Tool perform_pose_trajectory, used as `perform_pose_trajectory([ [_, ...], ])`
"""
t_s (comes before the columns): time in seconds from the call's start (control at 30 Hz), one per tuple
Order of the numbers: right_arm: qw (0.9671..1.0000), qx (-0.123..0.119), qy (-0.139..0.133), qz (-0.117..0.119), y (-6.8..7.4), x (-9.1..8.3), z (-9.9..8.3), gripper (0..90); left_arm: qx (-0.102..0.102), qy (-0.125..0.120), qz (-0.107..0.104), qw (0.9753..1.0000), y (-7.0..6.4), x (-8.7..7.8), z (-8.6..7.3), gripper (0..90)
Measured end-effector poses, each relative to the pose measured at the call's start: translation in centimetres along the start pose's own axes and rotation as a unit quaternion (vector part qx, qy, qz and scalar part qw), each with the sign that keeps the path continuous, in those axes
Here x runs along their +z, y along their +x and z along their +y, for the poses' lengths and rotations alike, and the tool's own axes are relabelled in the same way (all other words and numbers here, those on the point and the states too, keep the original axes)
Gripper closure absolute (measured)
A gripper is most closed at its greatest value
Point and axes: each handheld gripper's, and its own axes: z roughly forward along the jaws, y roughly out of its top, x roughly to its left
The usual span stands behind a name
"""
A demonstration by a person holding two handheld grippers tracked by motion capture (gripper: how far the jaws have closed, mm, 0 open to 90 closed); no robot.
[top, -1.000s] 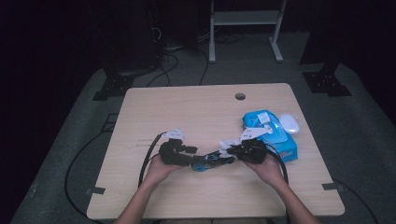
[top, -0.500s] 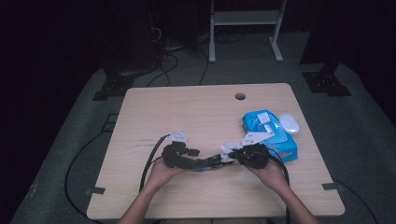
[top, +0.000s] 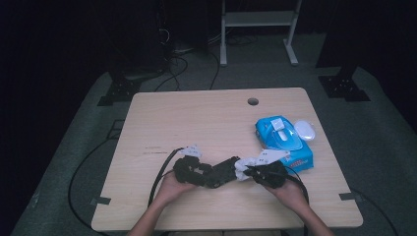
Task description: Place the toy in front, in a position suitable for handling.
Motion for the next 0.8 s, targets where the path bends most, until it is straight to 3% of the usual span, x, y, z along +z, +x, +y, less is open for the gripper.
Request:
perform_pose_trajectory([
  [0.1,1.0000,0.007,0.006,0.003,-0.2,0.2,-0.5,84.6,0.010,-0.002,0.006,0.9999,-0.1,0.1,-0.2,37.5],
  [0.23,0.9999,0.009,-0.008,0.003,-0.6,0.1,0.5,84.5,0.033,0.007,0.021,0.9992,-0.6,0.4,0.0,35.5],
  [0.37,0.9998,0.018,-0.007,-0.002,-1.8,0.9,1.4,84.2,0.032,0.001,0.019,0.9993,-0.6,0.4,-0.1,35.0],
  [0.47,0.9994,0.033,0.007,0.002,-2.6,1.9,1.3,84.1,0.044,0.002,0.024,0.9987,-0.7,0.4,-0.2,34.6],
  [0.6,0.9993,0.037,0.010,0.004,-2.5,2.3,0.7,84.1,0.062,-0.017,0.038,0.9972,-1.0,0.1,-0.1,27.9],
  [0.8,0.9992,0.037,0.011,0.006,-2.3,2.4,0.4,84.0,0.080,-0.016,0.055,0.9952,-1.4,0.1,-0.3,20.1],
])
